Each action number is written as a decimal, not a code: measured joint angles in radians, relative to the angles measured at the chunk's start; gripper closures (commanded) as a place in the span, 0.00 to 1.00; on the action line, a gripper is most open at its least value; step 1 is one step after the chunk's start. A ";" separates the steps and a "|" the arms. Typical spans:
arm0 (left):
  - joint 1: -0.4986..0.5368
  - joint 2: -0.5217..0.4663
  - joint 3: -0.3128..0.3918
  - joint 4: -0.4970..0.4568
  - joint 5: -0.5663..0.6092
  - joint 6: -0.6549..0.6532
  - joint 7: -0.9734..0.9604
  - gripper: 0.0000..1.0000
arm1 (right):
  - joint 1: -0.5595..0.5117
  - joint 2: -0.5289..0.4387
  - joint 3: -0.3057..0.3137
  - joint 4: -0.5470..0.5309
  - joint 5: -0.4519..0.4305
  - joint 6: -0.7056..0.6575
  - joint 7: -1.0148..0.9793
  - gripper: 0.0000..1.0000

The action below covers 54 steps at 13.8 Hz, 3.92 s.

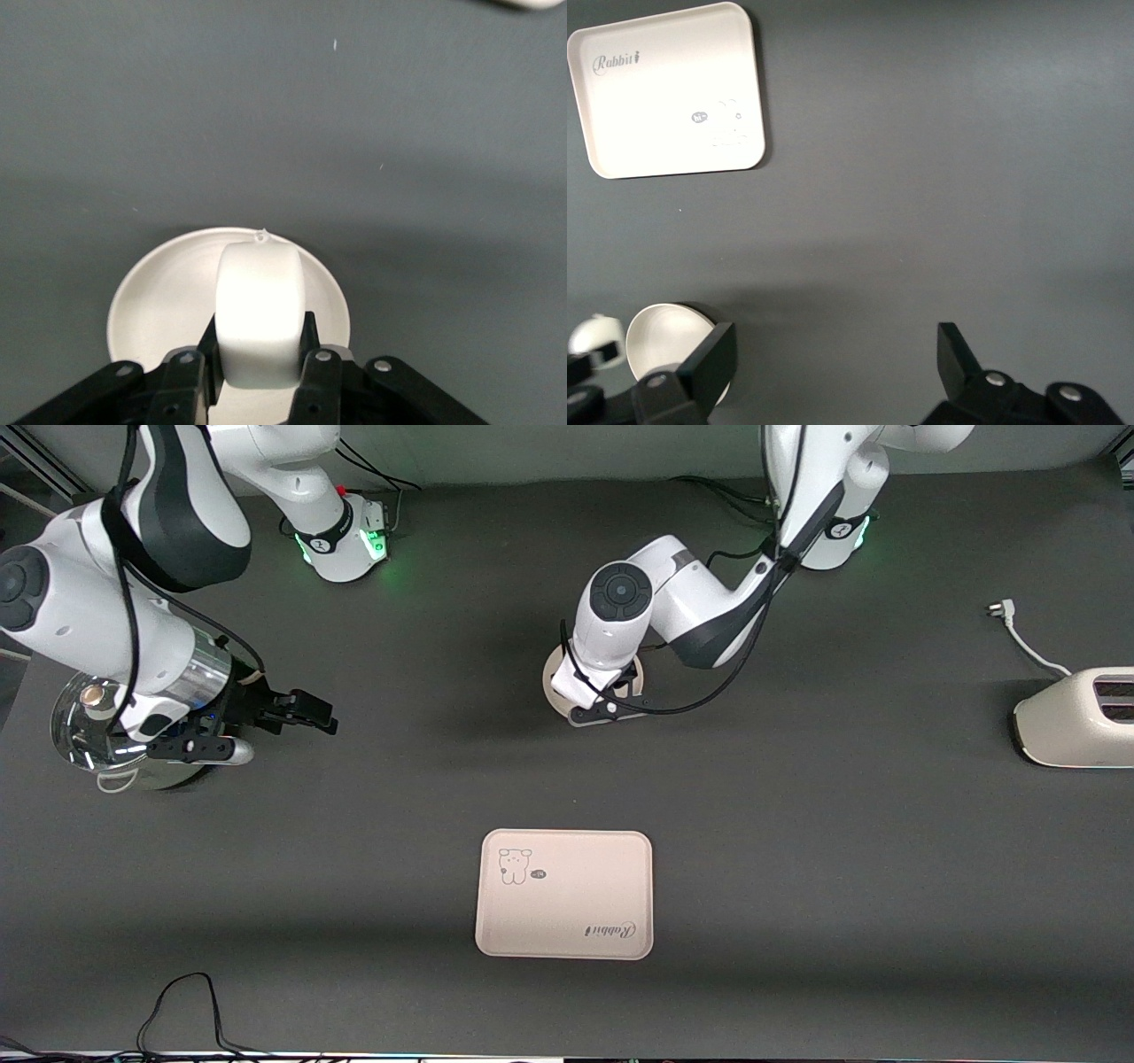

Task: Place bun in plate and plate on tray
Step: 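Lower the bun onto the plate and open the left gripper, then withdraw the left gripper while the right gripper reaches the plate rim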

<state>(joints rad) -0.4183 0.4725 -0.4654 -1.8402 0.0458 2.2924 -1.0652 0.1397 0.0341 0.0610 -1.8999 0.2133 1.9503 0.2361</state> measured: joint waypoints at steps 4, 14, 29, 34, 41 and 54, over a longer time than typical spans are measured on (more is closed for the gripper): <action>-0.050 0.001 -0.002 -0.128 0.000 0.123 -0.023 0.62 | 0.007 0.012 -0.001 0.000 0.010 0.019 0.000 0.00; -0.112 0.002 -0.002 -0.276 0.018 0.280 -0.092 0.00 | 0.018 0.012 0.000 0.000 0.012 0.020 0.000 0.00; 0.170 -0.331 0.237 -0.033 0.020 -0.213 0.374 0.00 | 0.086 0.038 0.000 -0.003 0.020 0.079 0.070 0.00; 0.242 -0.415 0.528 -0.027 -0.002 -0.348 0.786 0.00 | 0.254 0.137 0.002 -0.029 0.020 0.209 0.133 0.00; 0.378 -0.446 0.453 0.090 0.031 -0.526 0.838 0.00 | 0.489 0.250 0.003 -0.213 0.021 0.541 0.342 0.00; 0.389 -0.488 0.458 0.139 0.021 -0.646 0.837 0.00 | 0.565 0.379 0.103 -0.302 -0.160 0.721 0.628 0.00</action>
<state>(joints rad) -0.0289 -0.0160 -0.0078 -1.7013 0.0673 1.6461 -0.2285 0.7045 0.4131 0.1642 -2.2017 0.0534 2.6717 0.8643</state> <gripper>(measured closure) 0.000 0.000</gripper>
